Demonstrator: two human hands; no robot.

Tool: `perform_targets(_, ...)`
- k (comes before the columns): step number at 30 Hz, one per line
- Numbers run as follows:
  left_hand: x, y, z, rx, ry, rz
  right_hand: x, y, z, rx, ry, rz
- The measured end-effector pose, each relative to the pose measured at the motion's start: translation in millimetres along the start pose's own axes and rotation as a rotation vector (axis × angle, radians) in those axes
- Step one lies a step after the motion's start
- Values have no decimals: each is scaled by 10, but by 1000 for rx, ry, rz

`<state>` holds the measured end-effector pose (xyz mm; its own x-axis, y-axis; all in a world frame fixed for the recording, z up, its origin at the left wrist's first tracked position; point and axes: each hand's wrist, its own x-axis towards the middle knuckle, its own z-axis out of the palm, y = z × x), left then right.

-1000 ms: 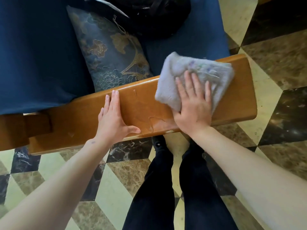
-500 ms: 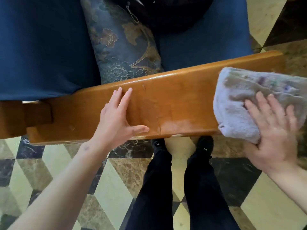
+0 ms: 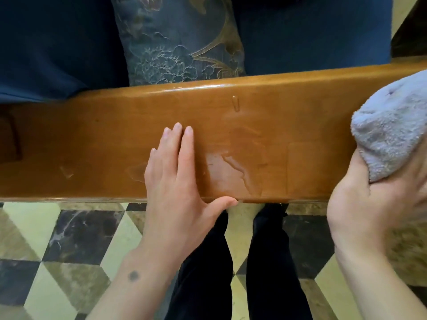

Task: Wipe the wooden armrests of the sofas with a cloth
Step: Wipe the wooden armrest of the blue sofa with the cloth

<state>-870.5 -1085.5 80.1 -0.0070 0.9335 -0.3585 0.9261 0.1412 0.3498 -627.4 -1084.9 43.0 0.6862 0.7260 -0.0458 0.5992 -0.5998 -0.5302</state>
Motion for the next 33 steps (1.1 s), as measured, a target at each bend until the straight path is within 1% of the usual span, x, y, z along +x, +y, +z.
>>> perform_targets(3,22,-19,11,-11,-3,12,-167,-236,40,-101,12,-53)
perform_targets(5,23,-12,6,5,0,14,-307,-365,99,-154,-32,-104)
perform_targets(7,18,-6,-19,-5,14,16,-441,-457,152,-204,-84,-211)
perform_targets(9,32,9,-13,-42,29,33,-490,-464,198,-210,-128,-297)
perform_targets(11,23,5,-28,-69,50,57,-501,-459,200,-182,-142,-321)
perform_targets(14,12,-2,-41,-78,62,69,-484,-464,188,-130,-155,-316)
perform_targets(16,3,-46,-75,-90,87,32,-501,-520,208,-94,-151,-290)
perform_targets(19,-28,-215,-157,-132,149,-42,-568,-654,278,-43,-102,-215)
perform_targets(24,-161,-485,-219,-153,173,-104,-811,-920,421,42,-57,-55)
perform_targets(26,-227,-594,-238,-202,232,-159,-949,-1043,491,51,-53,-20)
perform_targets(28,-277,-727,-257,-246,285,-235,-1075,-1156,561,48,-66,-14)
perform_targets(30,-299,-836,-274,-248,297,-282,-1164,-1217,618,44,-80,-30)
perform_targets(33,-281,-938,-294,-225,265,-268,-1260,-1248,669,12,-130,-118)
